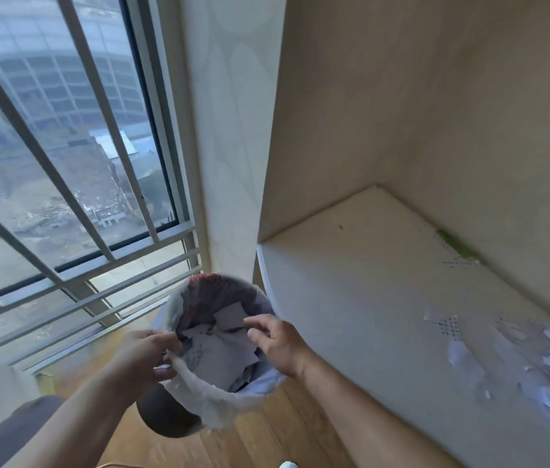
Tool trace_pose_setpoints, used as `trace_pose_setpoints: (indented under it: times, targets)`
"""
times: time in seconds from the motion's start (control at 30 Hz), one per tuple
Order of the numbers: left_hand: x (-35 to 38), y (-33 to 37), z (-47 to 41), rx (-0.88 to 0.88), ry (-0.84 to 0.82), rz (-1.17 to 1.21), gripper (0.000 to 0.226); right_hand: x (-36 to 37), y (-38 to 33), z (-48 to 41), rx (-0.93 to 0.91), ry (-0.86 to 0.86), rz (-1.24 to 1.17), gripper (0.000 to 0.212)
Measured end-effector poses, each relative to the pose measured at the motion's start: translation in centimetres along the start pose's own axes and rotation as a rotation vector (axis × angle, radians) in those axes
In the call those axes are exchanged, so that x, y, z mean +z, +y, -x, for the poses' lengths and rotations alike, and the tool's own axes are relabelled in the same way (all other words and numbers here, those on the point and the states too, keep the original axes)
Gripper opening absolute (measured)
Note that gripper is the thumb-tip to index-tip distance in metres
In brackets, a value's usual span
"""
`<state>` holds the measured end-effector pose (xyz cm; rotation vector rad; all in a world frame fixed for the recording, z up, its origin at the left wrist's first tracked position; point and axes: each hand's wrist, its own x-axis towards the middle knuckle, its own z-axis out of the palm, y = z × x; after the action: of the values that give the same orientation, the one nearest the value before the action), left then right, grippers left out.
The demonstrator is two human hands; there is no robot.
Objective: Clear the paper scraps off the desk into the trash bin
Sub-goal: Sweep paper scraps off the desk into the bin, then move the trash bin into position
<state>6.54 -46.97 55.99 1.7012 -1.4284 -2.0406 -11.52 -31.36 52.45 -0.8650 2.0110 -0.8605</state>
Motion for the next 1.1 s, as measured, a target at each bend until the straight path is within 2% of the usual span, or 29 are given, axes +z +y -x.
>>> trace_pose_setpoints:
  times: [0.1,0.23,0.3,0.4,0.53,0.67,0.9,1.1]
  targets:
    - [-2.2,1.5,1.7,0.045,0.040,-0.021,0.009,-0.7,-1.1,-0.5,0.045,0.113,0.172,0.037]
    - [-5.7,3.5,3.5,0.083,0.087,0.035,0.002,-1.1,-3.2,-0.8,0.168,0.144,0.209,0.042]
    - [-7.5,4.6,4.4,0.102,0.090,0.083,0.005,-1.5,-4.8,-0.9,0.192,0.161,0.116,0.034]
    - [-9.0,6.6,6.1,0.136,0.066,0.167,0.013,-2.7,-8.2,-1.0,0.187,0.170,-0.113,0.003]
    - [-9.2,9.8,7.6,0.186,0.023,0.308,0.021,-7.2,-13.0,-0.4,0.164,0.165,-0.330,0.009]
    - [-6.6,13.0,8.8,0.188,-0.092,0.329,0.014,-14.2,-16.1,1.8,0.095,0.197,-0.423,0.007]
    - [2.4,15.8,8.3,0.191,-0.255,0.326,0.014,-24.3,-14.8,3.1,0.083,0.296,-0.515,0.039]
    - [8.8,15.3,5.9,0.169,-0.275,0.346,0.020,-29.2,-10.3,0.0,0.120,0.248,-0.502,0.033]
